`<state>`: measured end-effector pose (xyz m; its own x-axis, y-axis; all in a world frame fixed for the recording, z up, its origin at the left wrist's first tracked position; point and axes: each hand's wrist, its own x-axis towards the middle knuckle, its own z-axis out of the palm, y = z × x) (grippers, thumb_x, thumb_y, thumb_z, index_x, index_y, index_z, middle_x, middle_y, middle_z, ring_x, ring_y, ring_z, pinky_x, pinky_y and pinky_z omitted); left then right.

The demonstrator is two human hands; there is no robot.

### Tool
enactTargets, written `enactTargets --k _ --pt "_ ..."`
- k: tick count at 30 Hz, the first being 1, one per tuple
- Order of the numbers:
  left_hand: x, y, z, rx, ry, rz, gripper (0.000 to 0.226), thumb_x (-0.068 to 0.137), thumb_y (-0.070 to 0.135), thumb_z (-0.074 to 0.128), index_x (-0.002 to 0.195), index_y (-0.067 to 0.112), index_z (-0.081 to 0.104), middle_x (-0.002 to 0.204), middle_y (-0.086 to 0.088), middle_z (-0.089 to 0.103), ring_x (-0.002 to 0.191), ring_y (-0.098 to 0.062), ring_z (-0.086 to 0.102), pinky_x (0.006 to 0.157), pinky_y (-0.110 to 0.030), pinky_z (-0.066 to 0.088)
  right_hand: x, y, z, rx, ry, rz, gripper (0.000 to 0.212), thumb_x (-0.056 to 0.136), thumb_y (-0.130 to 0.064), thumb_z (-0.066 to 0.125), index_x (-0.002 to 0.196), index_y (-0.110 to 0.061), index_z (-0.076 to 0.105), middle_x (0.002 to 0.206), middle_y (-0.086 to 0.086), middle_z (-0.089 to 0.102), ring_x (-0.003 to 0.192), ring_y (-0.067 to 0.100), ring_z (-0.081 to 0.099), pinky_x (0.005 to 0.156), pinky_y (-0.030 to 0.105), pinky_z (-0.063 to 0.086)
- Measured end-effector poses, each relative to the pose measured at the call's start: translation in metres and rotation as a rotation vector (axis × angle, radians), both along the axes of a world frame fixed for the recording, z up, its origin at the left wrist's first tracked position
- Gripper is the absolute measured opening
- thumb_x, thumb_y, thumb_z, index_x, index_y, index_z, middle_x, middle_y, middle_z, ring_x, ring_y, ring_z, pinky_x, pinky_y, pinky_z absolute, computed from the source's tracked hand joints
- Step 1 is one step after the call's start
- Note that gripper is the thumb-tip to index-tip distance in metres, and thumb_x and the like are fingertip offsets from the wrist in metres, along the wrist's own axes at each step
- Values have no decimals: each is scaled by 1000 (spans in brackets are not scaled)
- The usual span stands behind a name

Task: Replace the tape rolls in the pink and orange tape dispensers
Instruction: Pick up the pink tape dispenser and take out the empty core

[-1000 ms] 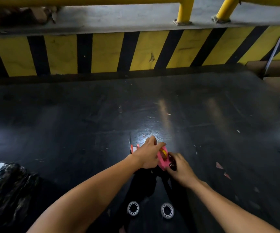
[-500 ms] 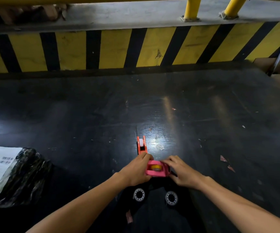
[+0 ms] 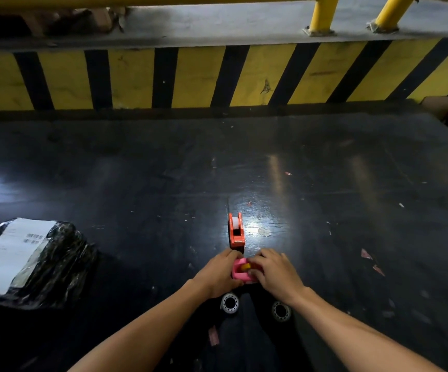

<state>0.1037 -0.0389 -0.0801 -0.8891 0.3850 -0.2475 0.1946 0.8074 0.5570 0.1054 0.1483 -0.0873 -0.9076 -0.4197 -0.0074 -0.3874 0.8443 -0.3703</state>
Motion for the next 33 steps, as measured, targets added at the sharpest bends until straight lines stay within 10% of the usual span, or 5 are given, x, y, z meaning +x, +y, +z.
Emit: enactTargets --k 9,17,22,33 --pt "7 1 0 24 -1 54 59 79 29 78 131 21 52 128 0 56 110 -20 58 98 -35 49 5 -3 5 -119 27 -69 16 91 -25 54 102 -18 63 102 -2 66 92 20 60 87 34 46" --pt "29 3 5 167 95 117 73 86 41 70 149 23 38 148 1 38 135 -17 32 117 -35 31 28 13 29 -689 -279 -466 6 84 -18 72 88 -14 73 84 -2 73 75 9 65 67 14 47" --pt "54 27 22 436 148 117 41 84 26 75 122 31 62 111 10 59 95 -2 60 84 -11 46 48 20 29 -1024 -573 -580 8 82 -13 72 87 -6 73 77 8 74 69 13 64 65 26 47" --pt "73 45 25 557 248 199 21 90 15 71 110 18 68 100 7 59 85 -4 59 73 -10 45 73 26 42 -1239 -698 -684 18 89 -15 65 91 3 69 78 11 74 65 14 66 64 24 51"
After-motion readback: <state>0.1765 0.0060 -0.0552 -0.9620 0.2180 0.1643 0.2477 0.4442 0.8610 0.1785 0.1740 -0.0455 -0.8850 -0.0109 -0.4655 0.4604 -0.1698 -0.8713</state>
